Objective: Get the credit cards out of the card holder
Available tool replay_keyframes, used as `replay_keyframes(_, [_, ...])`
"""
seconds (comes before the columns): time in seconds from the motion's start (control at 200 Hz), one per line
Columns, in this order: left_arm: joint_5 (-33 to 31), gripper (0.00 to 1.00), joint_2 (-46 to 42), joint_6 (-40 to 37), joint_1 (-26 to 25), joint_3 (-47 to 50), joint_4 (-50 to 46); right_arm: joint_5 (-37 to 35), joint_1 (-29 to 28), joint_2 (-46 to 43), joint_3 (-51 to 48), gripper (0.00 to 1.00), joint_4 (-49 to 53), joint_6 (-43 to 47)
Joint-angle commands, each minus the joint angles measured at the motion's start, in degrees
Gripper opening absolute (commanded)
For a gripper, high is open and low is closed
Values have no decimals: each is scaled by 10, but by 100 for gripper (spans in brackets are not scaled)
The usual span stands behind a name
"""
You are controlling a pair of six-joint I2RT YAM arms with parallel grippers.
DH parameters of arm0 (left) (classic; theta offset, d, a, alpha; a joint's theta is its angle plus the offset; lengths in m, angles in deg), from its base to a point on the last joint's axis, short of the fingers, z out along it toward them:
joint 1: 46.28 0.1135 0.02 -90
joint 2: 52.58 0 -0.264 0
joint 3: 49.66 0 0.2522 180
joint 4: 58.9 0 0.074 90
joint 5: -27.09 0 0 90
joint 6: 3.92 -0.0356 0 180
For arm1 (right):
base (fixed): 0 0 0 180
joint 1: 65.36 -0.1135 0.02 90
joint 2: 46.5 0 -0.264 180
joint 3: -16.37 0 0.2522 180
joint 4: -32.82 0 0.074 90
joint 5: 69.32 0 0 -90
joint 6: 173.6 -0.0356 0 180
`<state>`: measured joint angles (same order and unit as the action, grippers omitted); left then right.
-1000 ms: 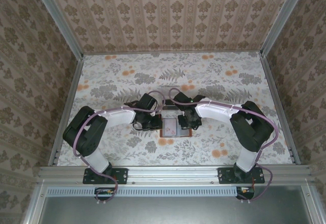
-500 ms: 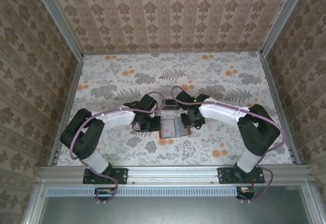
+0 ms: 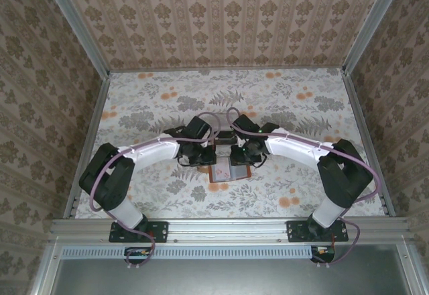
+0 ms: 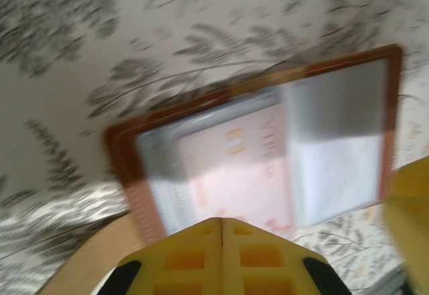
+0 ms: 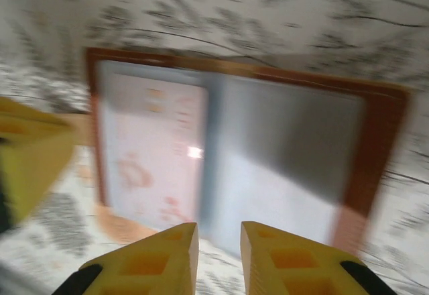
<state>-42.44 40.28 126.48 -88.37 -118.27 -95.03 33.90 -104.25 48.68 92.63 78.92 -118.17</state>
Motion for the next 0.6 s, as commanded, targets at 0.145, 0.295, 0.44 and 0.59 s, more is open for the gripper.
replay_keyframes(0.145, [41,2,44,17,-12,-4,39,132,12,64,-8,21,-111,-41])
replay_keyframes(0.295, [23,0,50,11,-10,1,30,118,19,75,-8,21,-102,-36])
replay_keyframes(0.44, [11,0,57,7,-10,5,21,98,23,81,-10,21,-88,-26])
replay_keyframes(0.59, [4,0,60,6,-10,10,17,96,25,86,-11,22,-87,-22])
